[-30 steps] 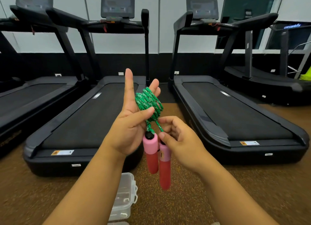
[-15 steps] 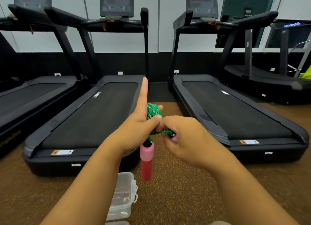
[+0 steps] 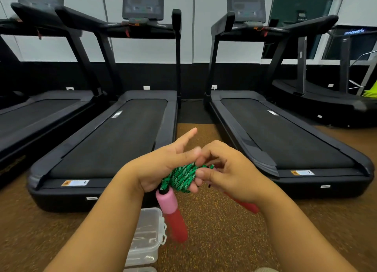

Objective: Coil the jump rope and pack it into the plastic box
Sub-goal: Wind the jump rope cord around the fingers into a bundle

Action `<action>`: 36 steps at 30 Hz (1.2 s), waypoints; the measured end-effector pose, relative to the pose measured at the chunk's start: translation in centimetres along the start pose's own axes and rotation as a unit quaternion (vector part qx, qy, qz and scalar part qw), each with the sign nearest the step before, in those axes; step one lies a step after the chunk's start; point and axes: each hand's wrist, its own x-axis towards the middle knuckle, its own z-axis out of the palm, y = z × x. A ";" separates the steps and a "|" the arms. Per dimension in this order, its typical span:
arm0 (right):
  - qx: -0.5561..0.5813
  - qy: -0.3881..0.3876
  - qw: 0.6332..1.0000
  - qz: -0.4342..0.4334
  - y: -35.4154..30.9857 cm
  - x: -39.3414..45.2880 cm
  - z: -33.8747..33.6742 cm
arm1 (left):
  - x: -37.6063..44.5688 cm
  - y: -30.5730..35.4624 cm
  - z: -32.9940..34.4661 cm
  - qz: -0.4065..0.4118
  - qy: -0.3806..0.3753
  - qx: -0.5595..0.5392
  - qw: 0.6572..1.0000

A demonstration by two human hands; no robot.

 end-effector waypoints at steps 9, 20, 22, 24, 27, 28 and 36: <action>0.236 -0.100 0.963 0.087 1.4 -0.9 1.6 | 0.4 0.2 -0.4 -0.063 -0.076 0.090 0.991; 0.254 -0.144 0.952 0.091 2.9 -1.1 1.6 | 1.4 0.1 -0.1 -0.088 -0.143 0.236 0.957; 0.232 -0.131 0.960 0.082 2.8 -1.1 1.5 | 1.3 0.3 0.2 -0.082 -0.136 0.239 0.958; 0.223 -0.117 0.965 0.075 2.8 -1.2 1.5 | 1.2 0.6 0.5 -0.070 -0.123 0.255 0.957; 0.219 -0.088 0.969 0.072 2.9 -1.2 1.5 | 1.1 0.9 1.0 -0.042 -0.068 0.302 0.950; 0.222 -0.080 0.969 0.072 2.9 -1.2 1.5 | 1.1 1.0 1.0 -0.033 -0.051 0.308 0.950; 0.248 -0.013 0.966 0.069 3.4 -1.3 2.1 | 1.6 0.2 0.9 0.028 0.028 0.235 0.971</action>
